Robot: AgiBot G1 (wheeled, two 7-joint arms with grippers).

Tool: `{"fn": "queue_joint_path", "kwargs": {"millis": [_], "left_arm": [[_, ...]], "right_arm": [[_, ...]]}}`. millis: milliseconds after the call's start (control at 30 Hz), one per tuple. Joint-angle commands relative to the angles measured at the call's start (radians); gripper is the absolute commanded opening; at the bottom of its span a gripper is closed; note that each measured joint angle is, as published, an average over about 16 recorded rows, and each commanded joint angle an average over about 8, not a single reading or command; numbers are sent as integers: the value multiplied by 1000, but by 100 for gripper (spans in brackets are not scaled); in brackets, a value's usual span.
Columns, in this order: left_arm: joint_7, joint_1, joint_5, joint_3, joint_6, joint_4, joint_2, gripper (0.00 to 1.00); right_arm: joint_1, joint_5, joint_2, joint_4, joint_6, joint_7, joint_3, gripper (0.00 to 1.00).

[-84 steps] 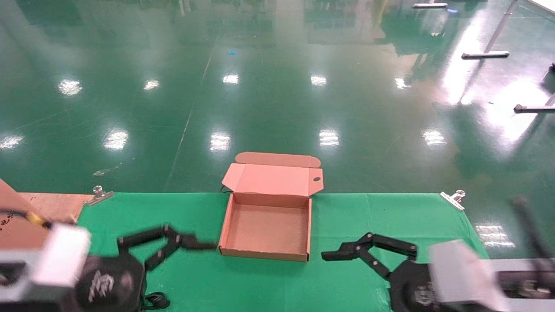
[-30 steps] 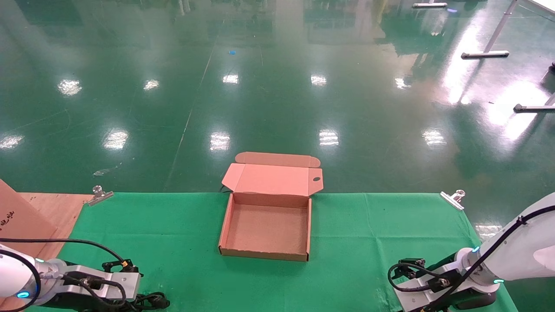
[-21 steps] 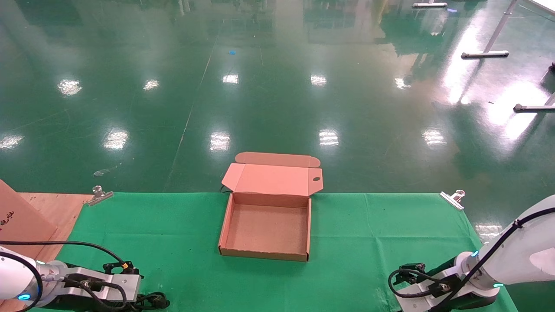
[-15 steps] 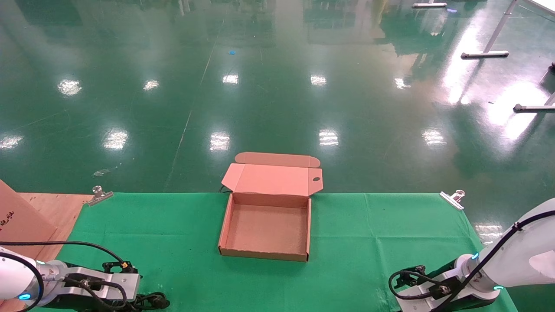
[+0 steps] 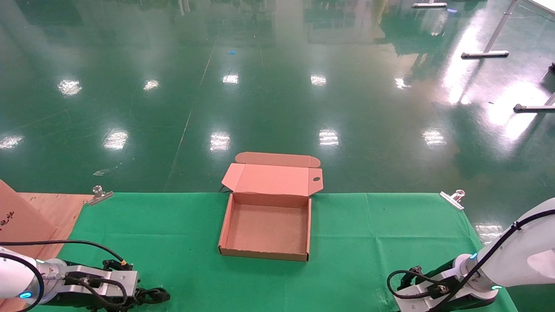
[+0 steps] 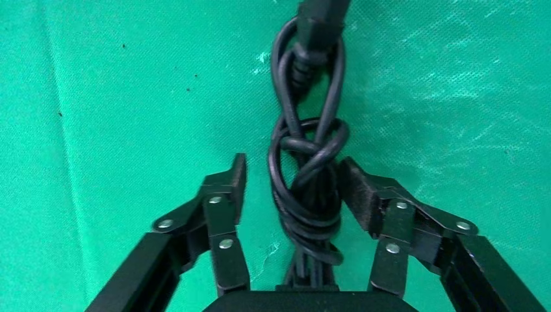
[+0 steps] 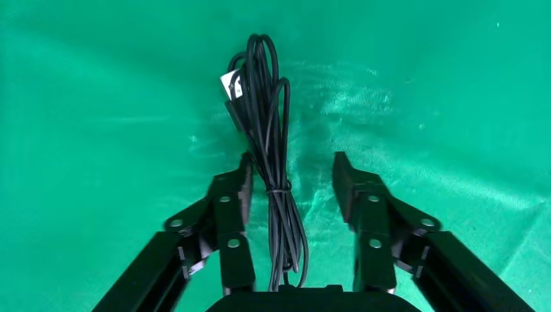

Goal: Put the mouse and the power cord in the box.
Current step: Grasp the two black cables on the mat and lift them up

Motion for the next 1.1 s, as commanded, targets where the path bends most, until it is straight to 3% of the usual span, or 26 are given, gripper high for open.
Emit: {"fn": "queue_joint_path", "kwargs": {"millis": [33,600,867,1100], "left_arm": [[0,-1,-1,0,1,1,2,0],[14,-30,-1,0,77,-1,-21,0],[28,-160,-2,-1,264,-25,-54,0],[25,-315,0,-1,336,-63,-50,0]], "right_arm": [[-1,1,-2,-3,-1,-1,0,0],[17,8,0,-9,-26,-8,6,0],[109,49,27,12,-109,-28,34,0],[249,85,38,47,-196,-29,59,0]]}}
